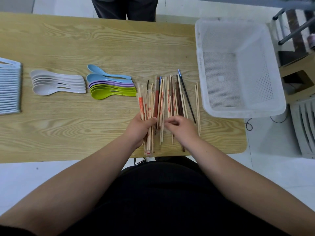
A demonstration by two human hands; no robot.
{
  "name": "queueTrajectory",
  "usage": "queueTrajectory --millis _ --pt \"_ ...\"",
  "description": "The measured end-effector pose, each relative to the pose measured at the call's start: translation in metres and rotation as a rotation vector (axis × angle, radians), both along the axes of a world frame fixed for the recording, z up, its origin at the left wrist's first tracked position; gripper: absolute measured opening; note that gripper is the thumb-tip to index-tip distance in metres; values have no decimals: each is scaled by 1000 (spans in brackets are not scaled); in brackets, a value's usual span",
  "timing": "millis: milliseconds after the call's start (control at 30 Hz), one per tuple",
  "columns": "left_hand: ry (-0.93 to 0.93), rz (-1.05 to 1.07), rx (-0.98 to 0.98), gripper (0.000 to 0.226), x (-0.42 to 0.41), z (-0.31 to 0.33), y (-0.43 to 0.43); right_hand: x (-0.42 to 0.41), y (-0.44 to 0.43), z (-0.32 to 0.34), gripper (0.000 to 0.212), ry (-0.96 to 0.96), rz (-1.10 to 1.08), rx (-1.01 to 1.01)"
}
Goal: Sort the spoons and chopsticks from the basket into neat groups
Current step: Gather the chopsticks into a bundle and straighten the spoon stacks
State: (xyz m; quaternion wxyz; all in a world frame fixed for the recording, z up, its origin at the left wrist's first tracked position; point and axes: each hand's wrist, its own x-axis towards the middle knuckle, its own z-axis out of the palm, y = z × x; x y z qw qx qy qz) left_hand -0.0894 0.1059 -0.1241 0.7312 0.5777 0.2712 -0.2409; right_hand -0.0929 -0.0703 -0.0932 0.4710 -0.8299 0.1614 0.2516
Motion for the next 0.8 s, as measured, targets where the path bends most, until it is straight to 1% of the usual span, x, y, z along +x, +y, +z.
queueTrajectory --millis 33,100,167,233,367,467,567,633,700,800 --pt "10 -6 22 27 -1 -1 3 -1 -13 -3 16 -72 -27 -162" --pt "21 -14 44 33 -4 -3 8 -1 -41 -10 29 -146 -125 -375" --pt "21 -17 54 34 -6 -3 12 -1 -64 -21 38 -107 -110 -529" --pt "16 -18 55 34 -7 -1 13 -2 -74 -28 39 -23 -55 -593" --pt "0 -40 62 32 -8 3 11 0 -74 -34 26 44 -97 -529" --pt "-19 -43 77 24 -10 2 10 3 -72 -31 24 82 -109 -456" --pt "-26 -47 87 21 -12 1 7 -1 -67 -23 20 26 -179 -422" --pt "-28 -49 88 21 -11 2 6 -6 -58 -16 17 -15 -164 -392" --pt "-33 -60 78 23 -9 3 4 -11 -43 -7 14 -26 -94 -283" --pt "-45 -72 33 26 -4 6 0 -14 -13 7 14 -32 18 -40"
